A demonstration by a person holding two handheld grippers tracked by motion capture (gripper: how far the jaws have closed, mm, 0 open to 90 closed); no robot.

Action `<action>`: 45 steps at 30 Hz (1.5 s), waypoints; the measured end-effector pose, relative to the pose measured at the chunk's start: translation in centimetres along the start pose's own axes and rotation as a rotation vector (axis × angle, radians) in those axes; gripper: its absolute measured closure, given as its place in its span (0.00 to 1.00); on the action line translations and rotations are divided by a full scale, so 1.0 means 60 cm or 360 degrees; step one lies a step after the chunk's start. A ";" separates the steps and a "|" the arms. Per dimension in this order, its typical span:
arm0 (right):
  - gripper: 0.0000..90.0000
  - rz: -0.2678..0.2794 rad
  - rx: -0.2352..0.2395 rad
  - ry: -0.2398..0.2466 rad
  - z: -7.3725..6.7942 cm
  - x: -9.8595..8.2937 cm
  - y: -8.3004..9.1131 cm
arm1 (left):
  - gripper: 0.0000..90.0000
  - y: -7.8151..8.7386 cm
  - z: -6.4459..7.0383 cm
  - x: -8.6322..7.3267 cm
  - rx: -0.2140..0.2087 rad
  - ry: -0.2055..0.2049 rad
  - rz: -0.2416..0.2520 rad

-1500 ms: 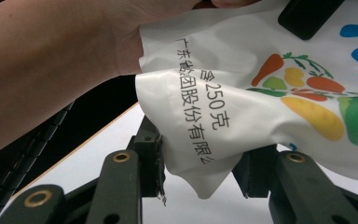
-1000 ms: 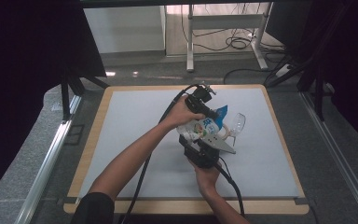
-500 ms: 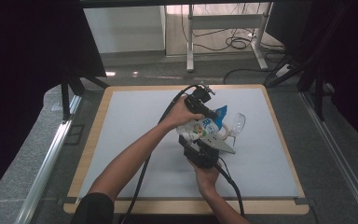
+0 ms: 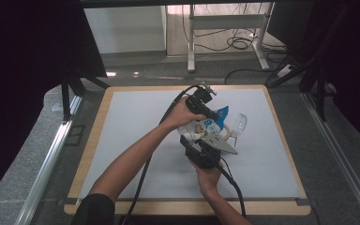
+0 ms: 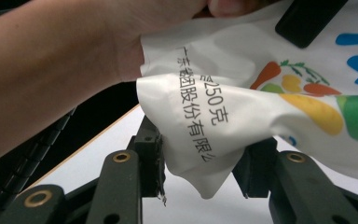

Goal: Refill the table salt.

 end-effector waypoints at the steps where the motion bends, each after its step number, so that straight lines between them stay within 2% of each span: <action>1: 0.66 0.0005 0.0001 -0.0005 0.000 0.002 0.001 | 1.00 -0.001 0.000 0.000 0.0000 0.0000 -0.0002; 26: 0.66 0.0006 0.0009 0.0011 -0.001 0.001 -0.001 | 1.00 -0.002 0.000 -0.003 0.0016 -0.0011 -0.0020; 45: 0.67 -0.0002 0.0029 -0.0011 -0.004 -0.003 -0.004 | 1.00 -0.001 -0.001 -0.006 0.0015 -0.0007 -0.0025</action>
Point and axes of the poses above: each handheld gripper's, and its own axes: y roughly backward along the jaws, x roughly out of its top, z roughly to its right, the point moved 9 cm from there along -y, roughly forward along the jaws, and after that the axes turned 3 degrees about -x, right-handed, at the moved point
